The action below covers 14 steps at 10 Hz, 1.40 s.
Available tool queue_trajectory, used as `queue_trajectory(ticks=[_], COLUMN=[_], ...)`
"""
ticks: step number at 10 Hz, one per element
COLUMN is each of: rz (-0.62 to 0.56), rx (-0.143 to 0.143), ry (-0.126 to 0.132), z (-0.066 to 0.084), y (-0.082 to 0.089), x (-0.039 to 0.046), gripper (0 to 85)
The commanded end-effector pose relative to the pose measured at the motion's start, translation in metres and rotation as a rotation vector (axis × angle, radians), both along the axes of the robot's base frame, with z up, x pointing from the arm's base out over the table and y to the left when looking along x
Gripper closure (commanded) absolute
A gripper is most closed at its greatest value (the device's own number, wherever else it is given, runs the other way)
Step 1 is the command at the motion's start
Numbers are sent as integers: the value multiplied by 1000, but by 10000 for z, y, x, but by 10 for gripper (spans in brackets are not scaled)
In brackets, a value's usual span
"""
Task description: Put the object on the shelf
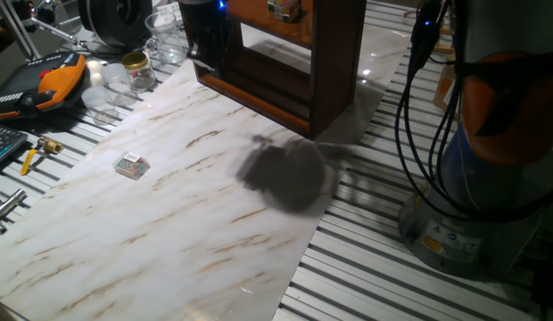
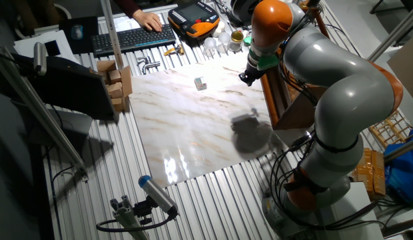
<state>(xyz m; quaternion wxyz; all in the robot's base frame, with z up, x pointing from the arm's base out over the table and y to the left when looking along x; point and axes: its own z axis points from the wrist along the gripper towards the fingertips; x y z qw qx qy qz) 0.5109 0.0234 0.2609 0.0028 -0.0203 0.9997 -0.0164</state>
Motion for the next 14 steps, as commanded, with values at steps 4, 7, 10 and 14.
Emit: queue_trajectory(ticks=[4,7,10,14], rz=[20,18,49,-6], rx=[2,76,45,51], ry=[-1,-9,5,23], z=[-34,-34,-34,-34], y=[-6,-6,-6,-6], x=[6,6,6,6], gripper=[850,850,850,850])
